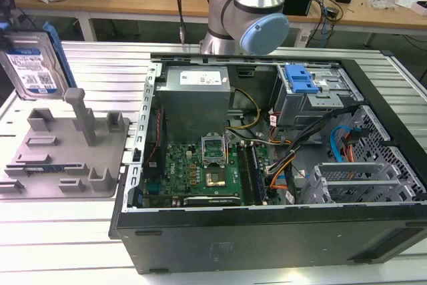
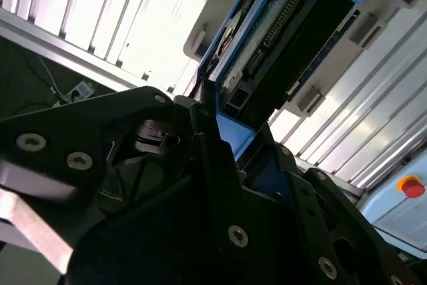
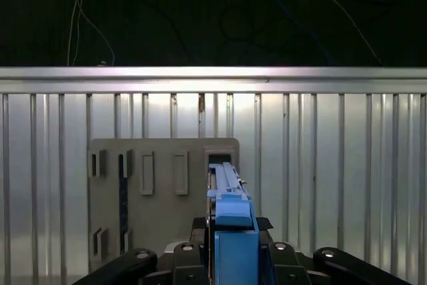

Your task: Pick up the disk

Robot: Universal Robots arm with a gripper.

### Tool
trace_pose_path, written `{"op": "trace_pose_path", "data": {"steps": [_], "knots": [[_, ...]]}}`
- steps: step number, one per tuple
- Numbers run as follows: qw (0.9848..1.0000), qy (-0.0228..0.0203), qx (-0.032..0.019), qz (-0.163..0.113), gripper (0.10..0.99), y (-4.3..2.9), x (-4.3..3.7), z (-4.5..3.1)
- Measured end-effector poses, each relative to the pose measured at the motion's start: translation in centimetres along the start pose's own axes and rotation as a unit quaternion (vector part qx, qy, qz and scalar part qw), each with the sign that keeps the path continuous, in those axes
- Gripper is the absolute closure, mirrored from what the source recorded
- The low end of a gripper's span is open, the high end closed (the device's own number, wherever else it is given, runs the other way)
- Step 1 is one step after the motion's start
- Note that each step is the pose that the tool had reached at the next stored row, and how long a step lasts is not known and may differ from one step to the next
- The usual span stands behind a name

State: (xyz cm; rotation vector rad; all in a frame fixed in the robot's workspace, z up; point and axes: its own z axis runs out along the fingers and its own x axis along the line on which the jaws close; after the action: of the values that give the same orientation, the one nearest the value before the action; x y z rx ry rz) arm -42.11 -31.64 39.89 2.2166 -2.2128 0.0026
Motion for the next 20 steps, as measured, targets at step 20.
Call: {"op": "trace_pose_path", "data": {"steps": [20], "knots": [[1.0, 0.0001, -0.0001, 0.0, 0.722, 0.07, 0.1, -12.55]]}}
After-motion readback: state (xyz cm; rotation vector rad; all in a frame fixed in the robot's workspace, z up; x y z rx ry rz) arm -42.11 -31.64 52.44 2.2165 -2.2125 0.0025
